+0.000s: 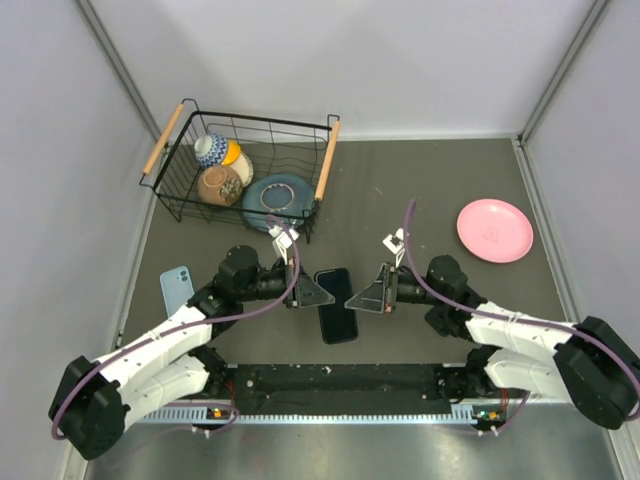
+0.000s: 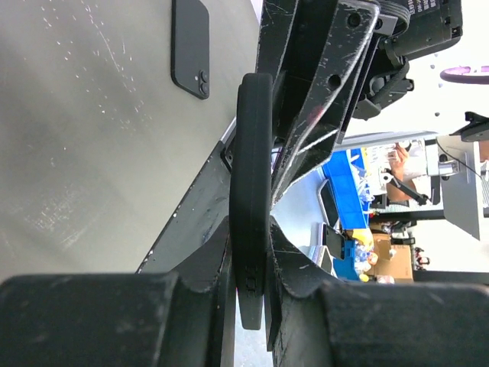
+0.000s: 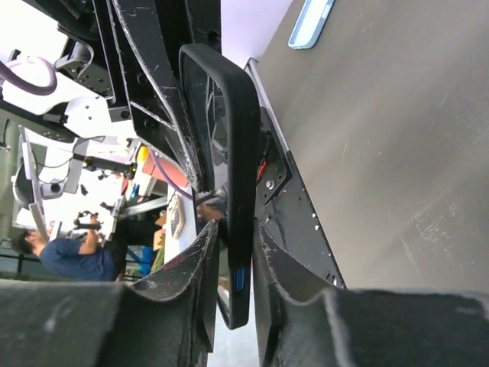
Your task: Put the phone into the phone case
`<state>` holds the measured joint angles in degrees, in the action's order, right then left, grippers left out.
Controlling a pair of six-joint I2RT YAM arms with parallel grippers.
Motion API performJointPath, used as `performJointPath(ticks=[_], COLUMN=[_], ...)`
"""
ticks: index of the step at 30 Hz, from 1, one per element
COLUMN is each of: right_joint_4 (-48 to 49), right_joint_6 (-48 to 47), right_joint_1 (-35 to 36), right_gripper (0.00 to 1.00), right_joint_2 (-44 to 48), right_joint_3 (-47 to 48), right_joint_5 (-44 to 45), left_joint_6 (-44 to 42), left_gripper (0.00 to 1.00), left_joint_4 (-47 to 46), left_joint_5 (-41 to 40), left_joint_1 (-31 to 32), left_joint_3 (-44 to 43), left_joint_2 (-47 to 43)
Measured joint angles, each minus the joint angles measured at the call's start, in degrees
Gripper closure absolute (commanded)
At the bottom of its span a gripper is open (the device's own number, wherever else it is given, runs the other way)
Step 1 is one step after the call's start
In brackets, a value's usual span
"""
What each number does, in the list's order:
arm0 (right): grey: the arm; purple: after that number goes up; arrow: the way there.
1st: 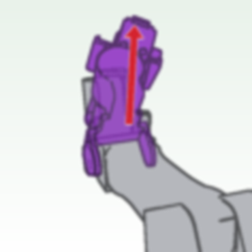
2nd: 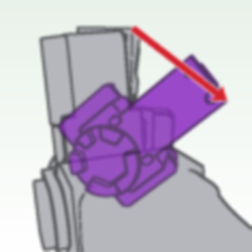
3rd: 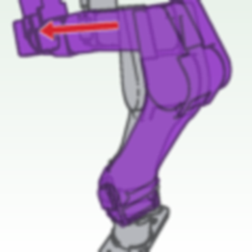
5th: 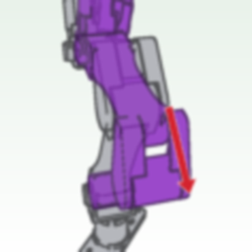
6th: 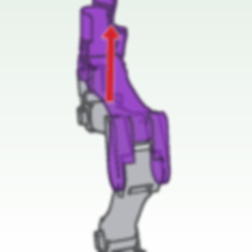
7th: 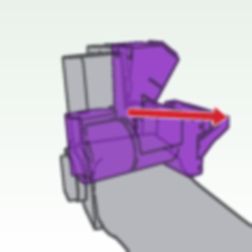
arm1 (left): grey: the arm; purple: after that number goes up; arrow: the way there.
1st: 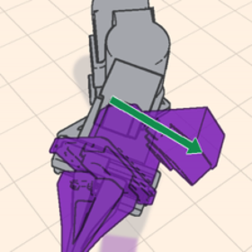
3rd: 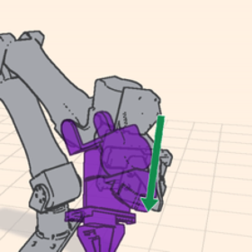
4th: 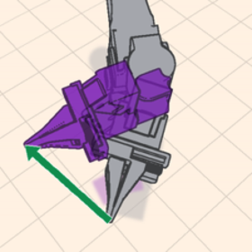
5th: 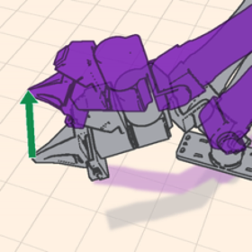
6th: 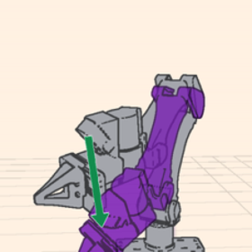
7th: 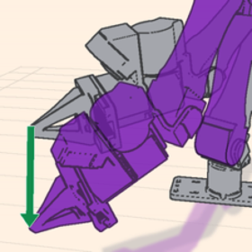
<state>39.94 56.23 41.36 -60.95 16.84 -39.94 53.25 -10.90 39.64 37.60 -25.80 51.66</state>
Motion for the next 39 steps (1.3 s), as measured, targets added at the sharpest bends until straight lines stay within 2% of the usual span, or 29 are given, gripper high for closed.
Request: performJointPath(ticks=[1,3,4,5,6,7,9,11,15,18,19,20,21,22,23,26,28,31,32,34,39], right_joint_4=[1.77,4.26,5.05,5.51,5.86,5.92,5.62,3.74,-0.09,-1.64,-2.16,-2.75,-3.28,-3.98,-5.14,-5.55,-6.08,-6.93,-7.48,-8.55,-13.62], right_joint_6=[0.70,2.23,2.89,3.21,3.52,3.98,4.22,4.00,3.37,3.39,3.39,3.41,3.43,3.19,3.13,3.54,3.87,3.85,3.85,3.41,0.87], right_joint_1=[-0.02,-0.39,-0.57,-0.63,-0.68,-0.68,-0.50,-0.28,-0.24,-0.24,-0.24,-0.24,-0.24,-0.24,-0.28,-0.26,-0.24,-0.22,-0.15,-0.02,0.72], right_gripper=[0.98,1.00,1.00,1.00,1.00,1.00,1.00,1.00,1.00,1.00,1.00,1.00,0.98,0.93,0.84,0.73,0.72,0.78,0.88,1.00,1.00], right_joint_2=[-0.87,-1.95,-2.25,-2.34,-2.34,-2.08,-1.38,0.46,5.75,6.73,6.73,6.71,6.67,6.54,6.29,5.70,5.70,5.70,5.70,5.62,4.17], right_joint_3=[-0.37,-1.03,-1.36,-1.55,-1.81,-2.12,-2.21,-2.21,-2.21,-2.21,-2.21,-2.21,-2.21,-2.21,-2.29,-2.27,-2.27,-2.23,-2.16,-2.01,0.52], right_joint_5=[-0.26,-0.92,-1.22,-1.36,-1.40,-1.22,-0.48,0.26,2.45,3.06,3.32,3.61,3.80,3.93,4.42,4.55,4.90,5.77,6.23,7.15,9.25], left_joint_6=[0.11,0.42,0.66,0.83,0.85,0.83,0.42,-0.50,-1.31,-1.99,-2.27,-2.54,-2.64,-2.62,-2.64,-2.84,-3.13,-3.48,-3.50,-3.50,-3.48], left_gripper=[1.00,0.99,0.93,0.82,0.59,0.49,0.42,0.41,0.48,0.62,0.69,0.82,0.88,0.92,0.98,1.00,1.00,1.00,1.00,1.00,1.00], left_joint_4=[-0.26,-0.90,-1.22,-1.51,-1.57,-1.53,-0.72,1.14,3.19,3.32,3.45,3.58,3.69,3.78,3.65,4.26,4.90,5.84,6.03,6.23,8.98], left_joint_5=[0.15,1.07,1.57,1.86,1.99,1.99,0.72,-1.60,-4.96,-5.64,-5.64,-5.42,-5.14,-4.98,-4.26,-3.93,-4.42,-4.94,-5.05,-5.35,-7.15], left_joint_1=[0.00,-0.33,-0.46,-0.50,-0.50,-0.48,-0.31,-0.26,-0.24,0.02,0.02,0.02,0.02,0.02,0.00,-0.04,0.04,0.07,0.07,0.07,-0.07], left_joint_3=[0.00,0.09,0.13,0.15,0.15,0.15,0.09,0.09,0.09,-0.13,-0.24,-0.44,-0.63,-0.79,-1.07,-1.42,-1.66,-1.84,-1.84,-1.88,-2.16], left_joint_2=[0.11,0.76,1.11,1.36,1.53,1.60,1.44,0.59,-1.77,-2.12,-1.92,-1.51,-1.05,-0.68,-0.37,-0.04,0.13,0.55,0.76,1.01,1.07])
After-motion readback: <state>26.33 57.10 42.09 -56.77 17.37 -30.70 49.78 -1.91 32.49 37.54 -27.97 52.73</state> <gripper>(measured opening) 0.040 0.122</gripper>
